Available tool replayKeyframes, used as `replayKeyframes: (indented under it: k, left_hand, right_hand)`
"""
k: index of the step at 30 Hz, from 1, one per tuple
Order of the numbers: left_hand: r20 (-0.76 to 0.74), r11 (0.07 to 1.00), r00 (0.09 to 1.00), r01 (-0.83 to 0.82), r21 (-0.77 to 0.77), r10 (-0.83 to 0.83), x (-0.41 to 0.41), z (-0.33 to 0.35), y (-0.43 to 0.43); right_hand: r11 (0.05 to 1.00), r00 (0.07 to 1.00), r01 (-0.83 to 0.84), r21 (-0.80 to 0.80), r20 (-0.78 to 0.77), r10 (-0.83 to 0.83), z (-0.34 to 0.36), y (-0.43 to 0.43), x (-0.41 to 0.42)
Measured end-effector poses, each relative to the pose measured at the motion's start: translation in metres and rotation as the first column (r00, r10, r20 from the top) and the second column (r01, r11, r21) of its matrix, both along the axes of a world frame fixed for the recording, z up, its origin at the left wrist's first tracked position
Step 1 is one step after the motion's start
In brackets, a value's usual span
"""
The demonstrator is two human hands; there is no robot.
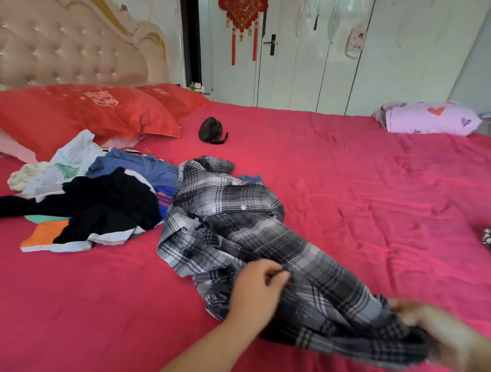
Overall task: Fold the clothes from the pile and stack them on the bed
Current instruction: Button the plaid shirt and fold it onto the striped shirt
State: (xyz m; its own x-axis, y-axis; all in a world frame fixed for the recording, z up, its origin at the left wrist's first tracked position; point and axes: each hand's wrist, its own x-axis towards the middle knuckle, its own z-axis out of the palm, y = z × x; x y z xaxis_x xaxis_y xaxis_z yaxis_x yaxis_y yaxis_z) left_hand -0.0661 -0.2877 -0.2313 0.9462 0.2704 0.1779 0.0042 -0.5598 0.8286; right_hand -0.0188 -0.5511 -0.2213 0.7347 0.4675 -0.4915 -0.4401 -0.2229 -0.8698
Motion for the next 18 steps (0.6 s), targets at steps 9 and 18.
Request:
replayKeyframes:
  k: [9, 18]
  left_hand:
    - [-0.44, 0.723, 0.749, -0.636, -0.27, 0.495, 0.038, -0.031, 0.107]
    - [-0.386, 0.71, 0.815, -0.572, -0.411, 0.433, 0.066, -0.026, 0.109]
  right_hand:
    - [0.696, 0.782, 0.3, -0.653, 0.585, 0.212, -0.005, 0.059, 0.016]
    - [0.665, 0.645, 0.153, -0.731, 0.584, 0.493, -0.016, 0.106, 0.016]
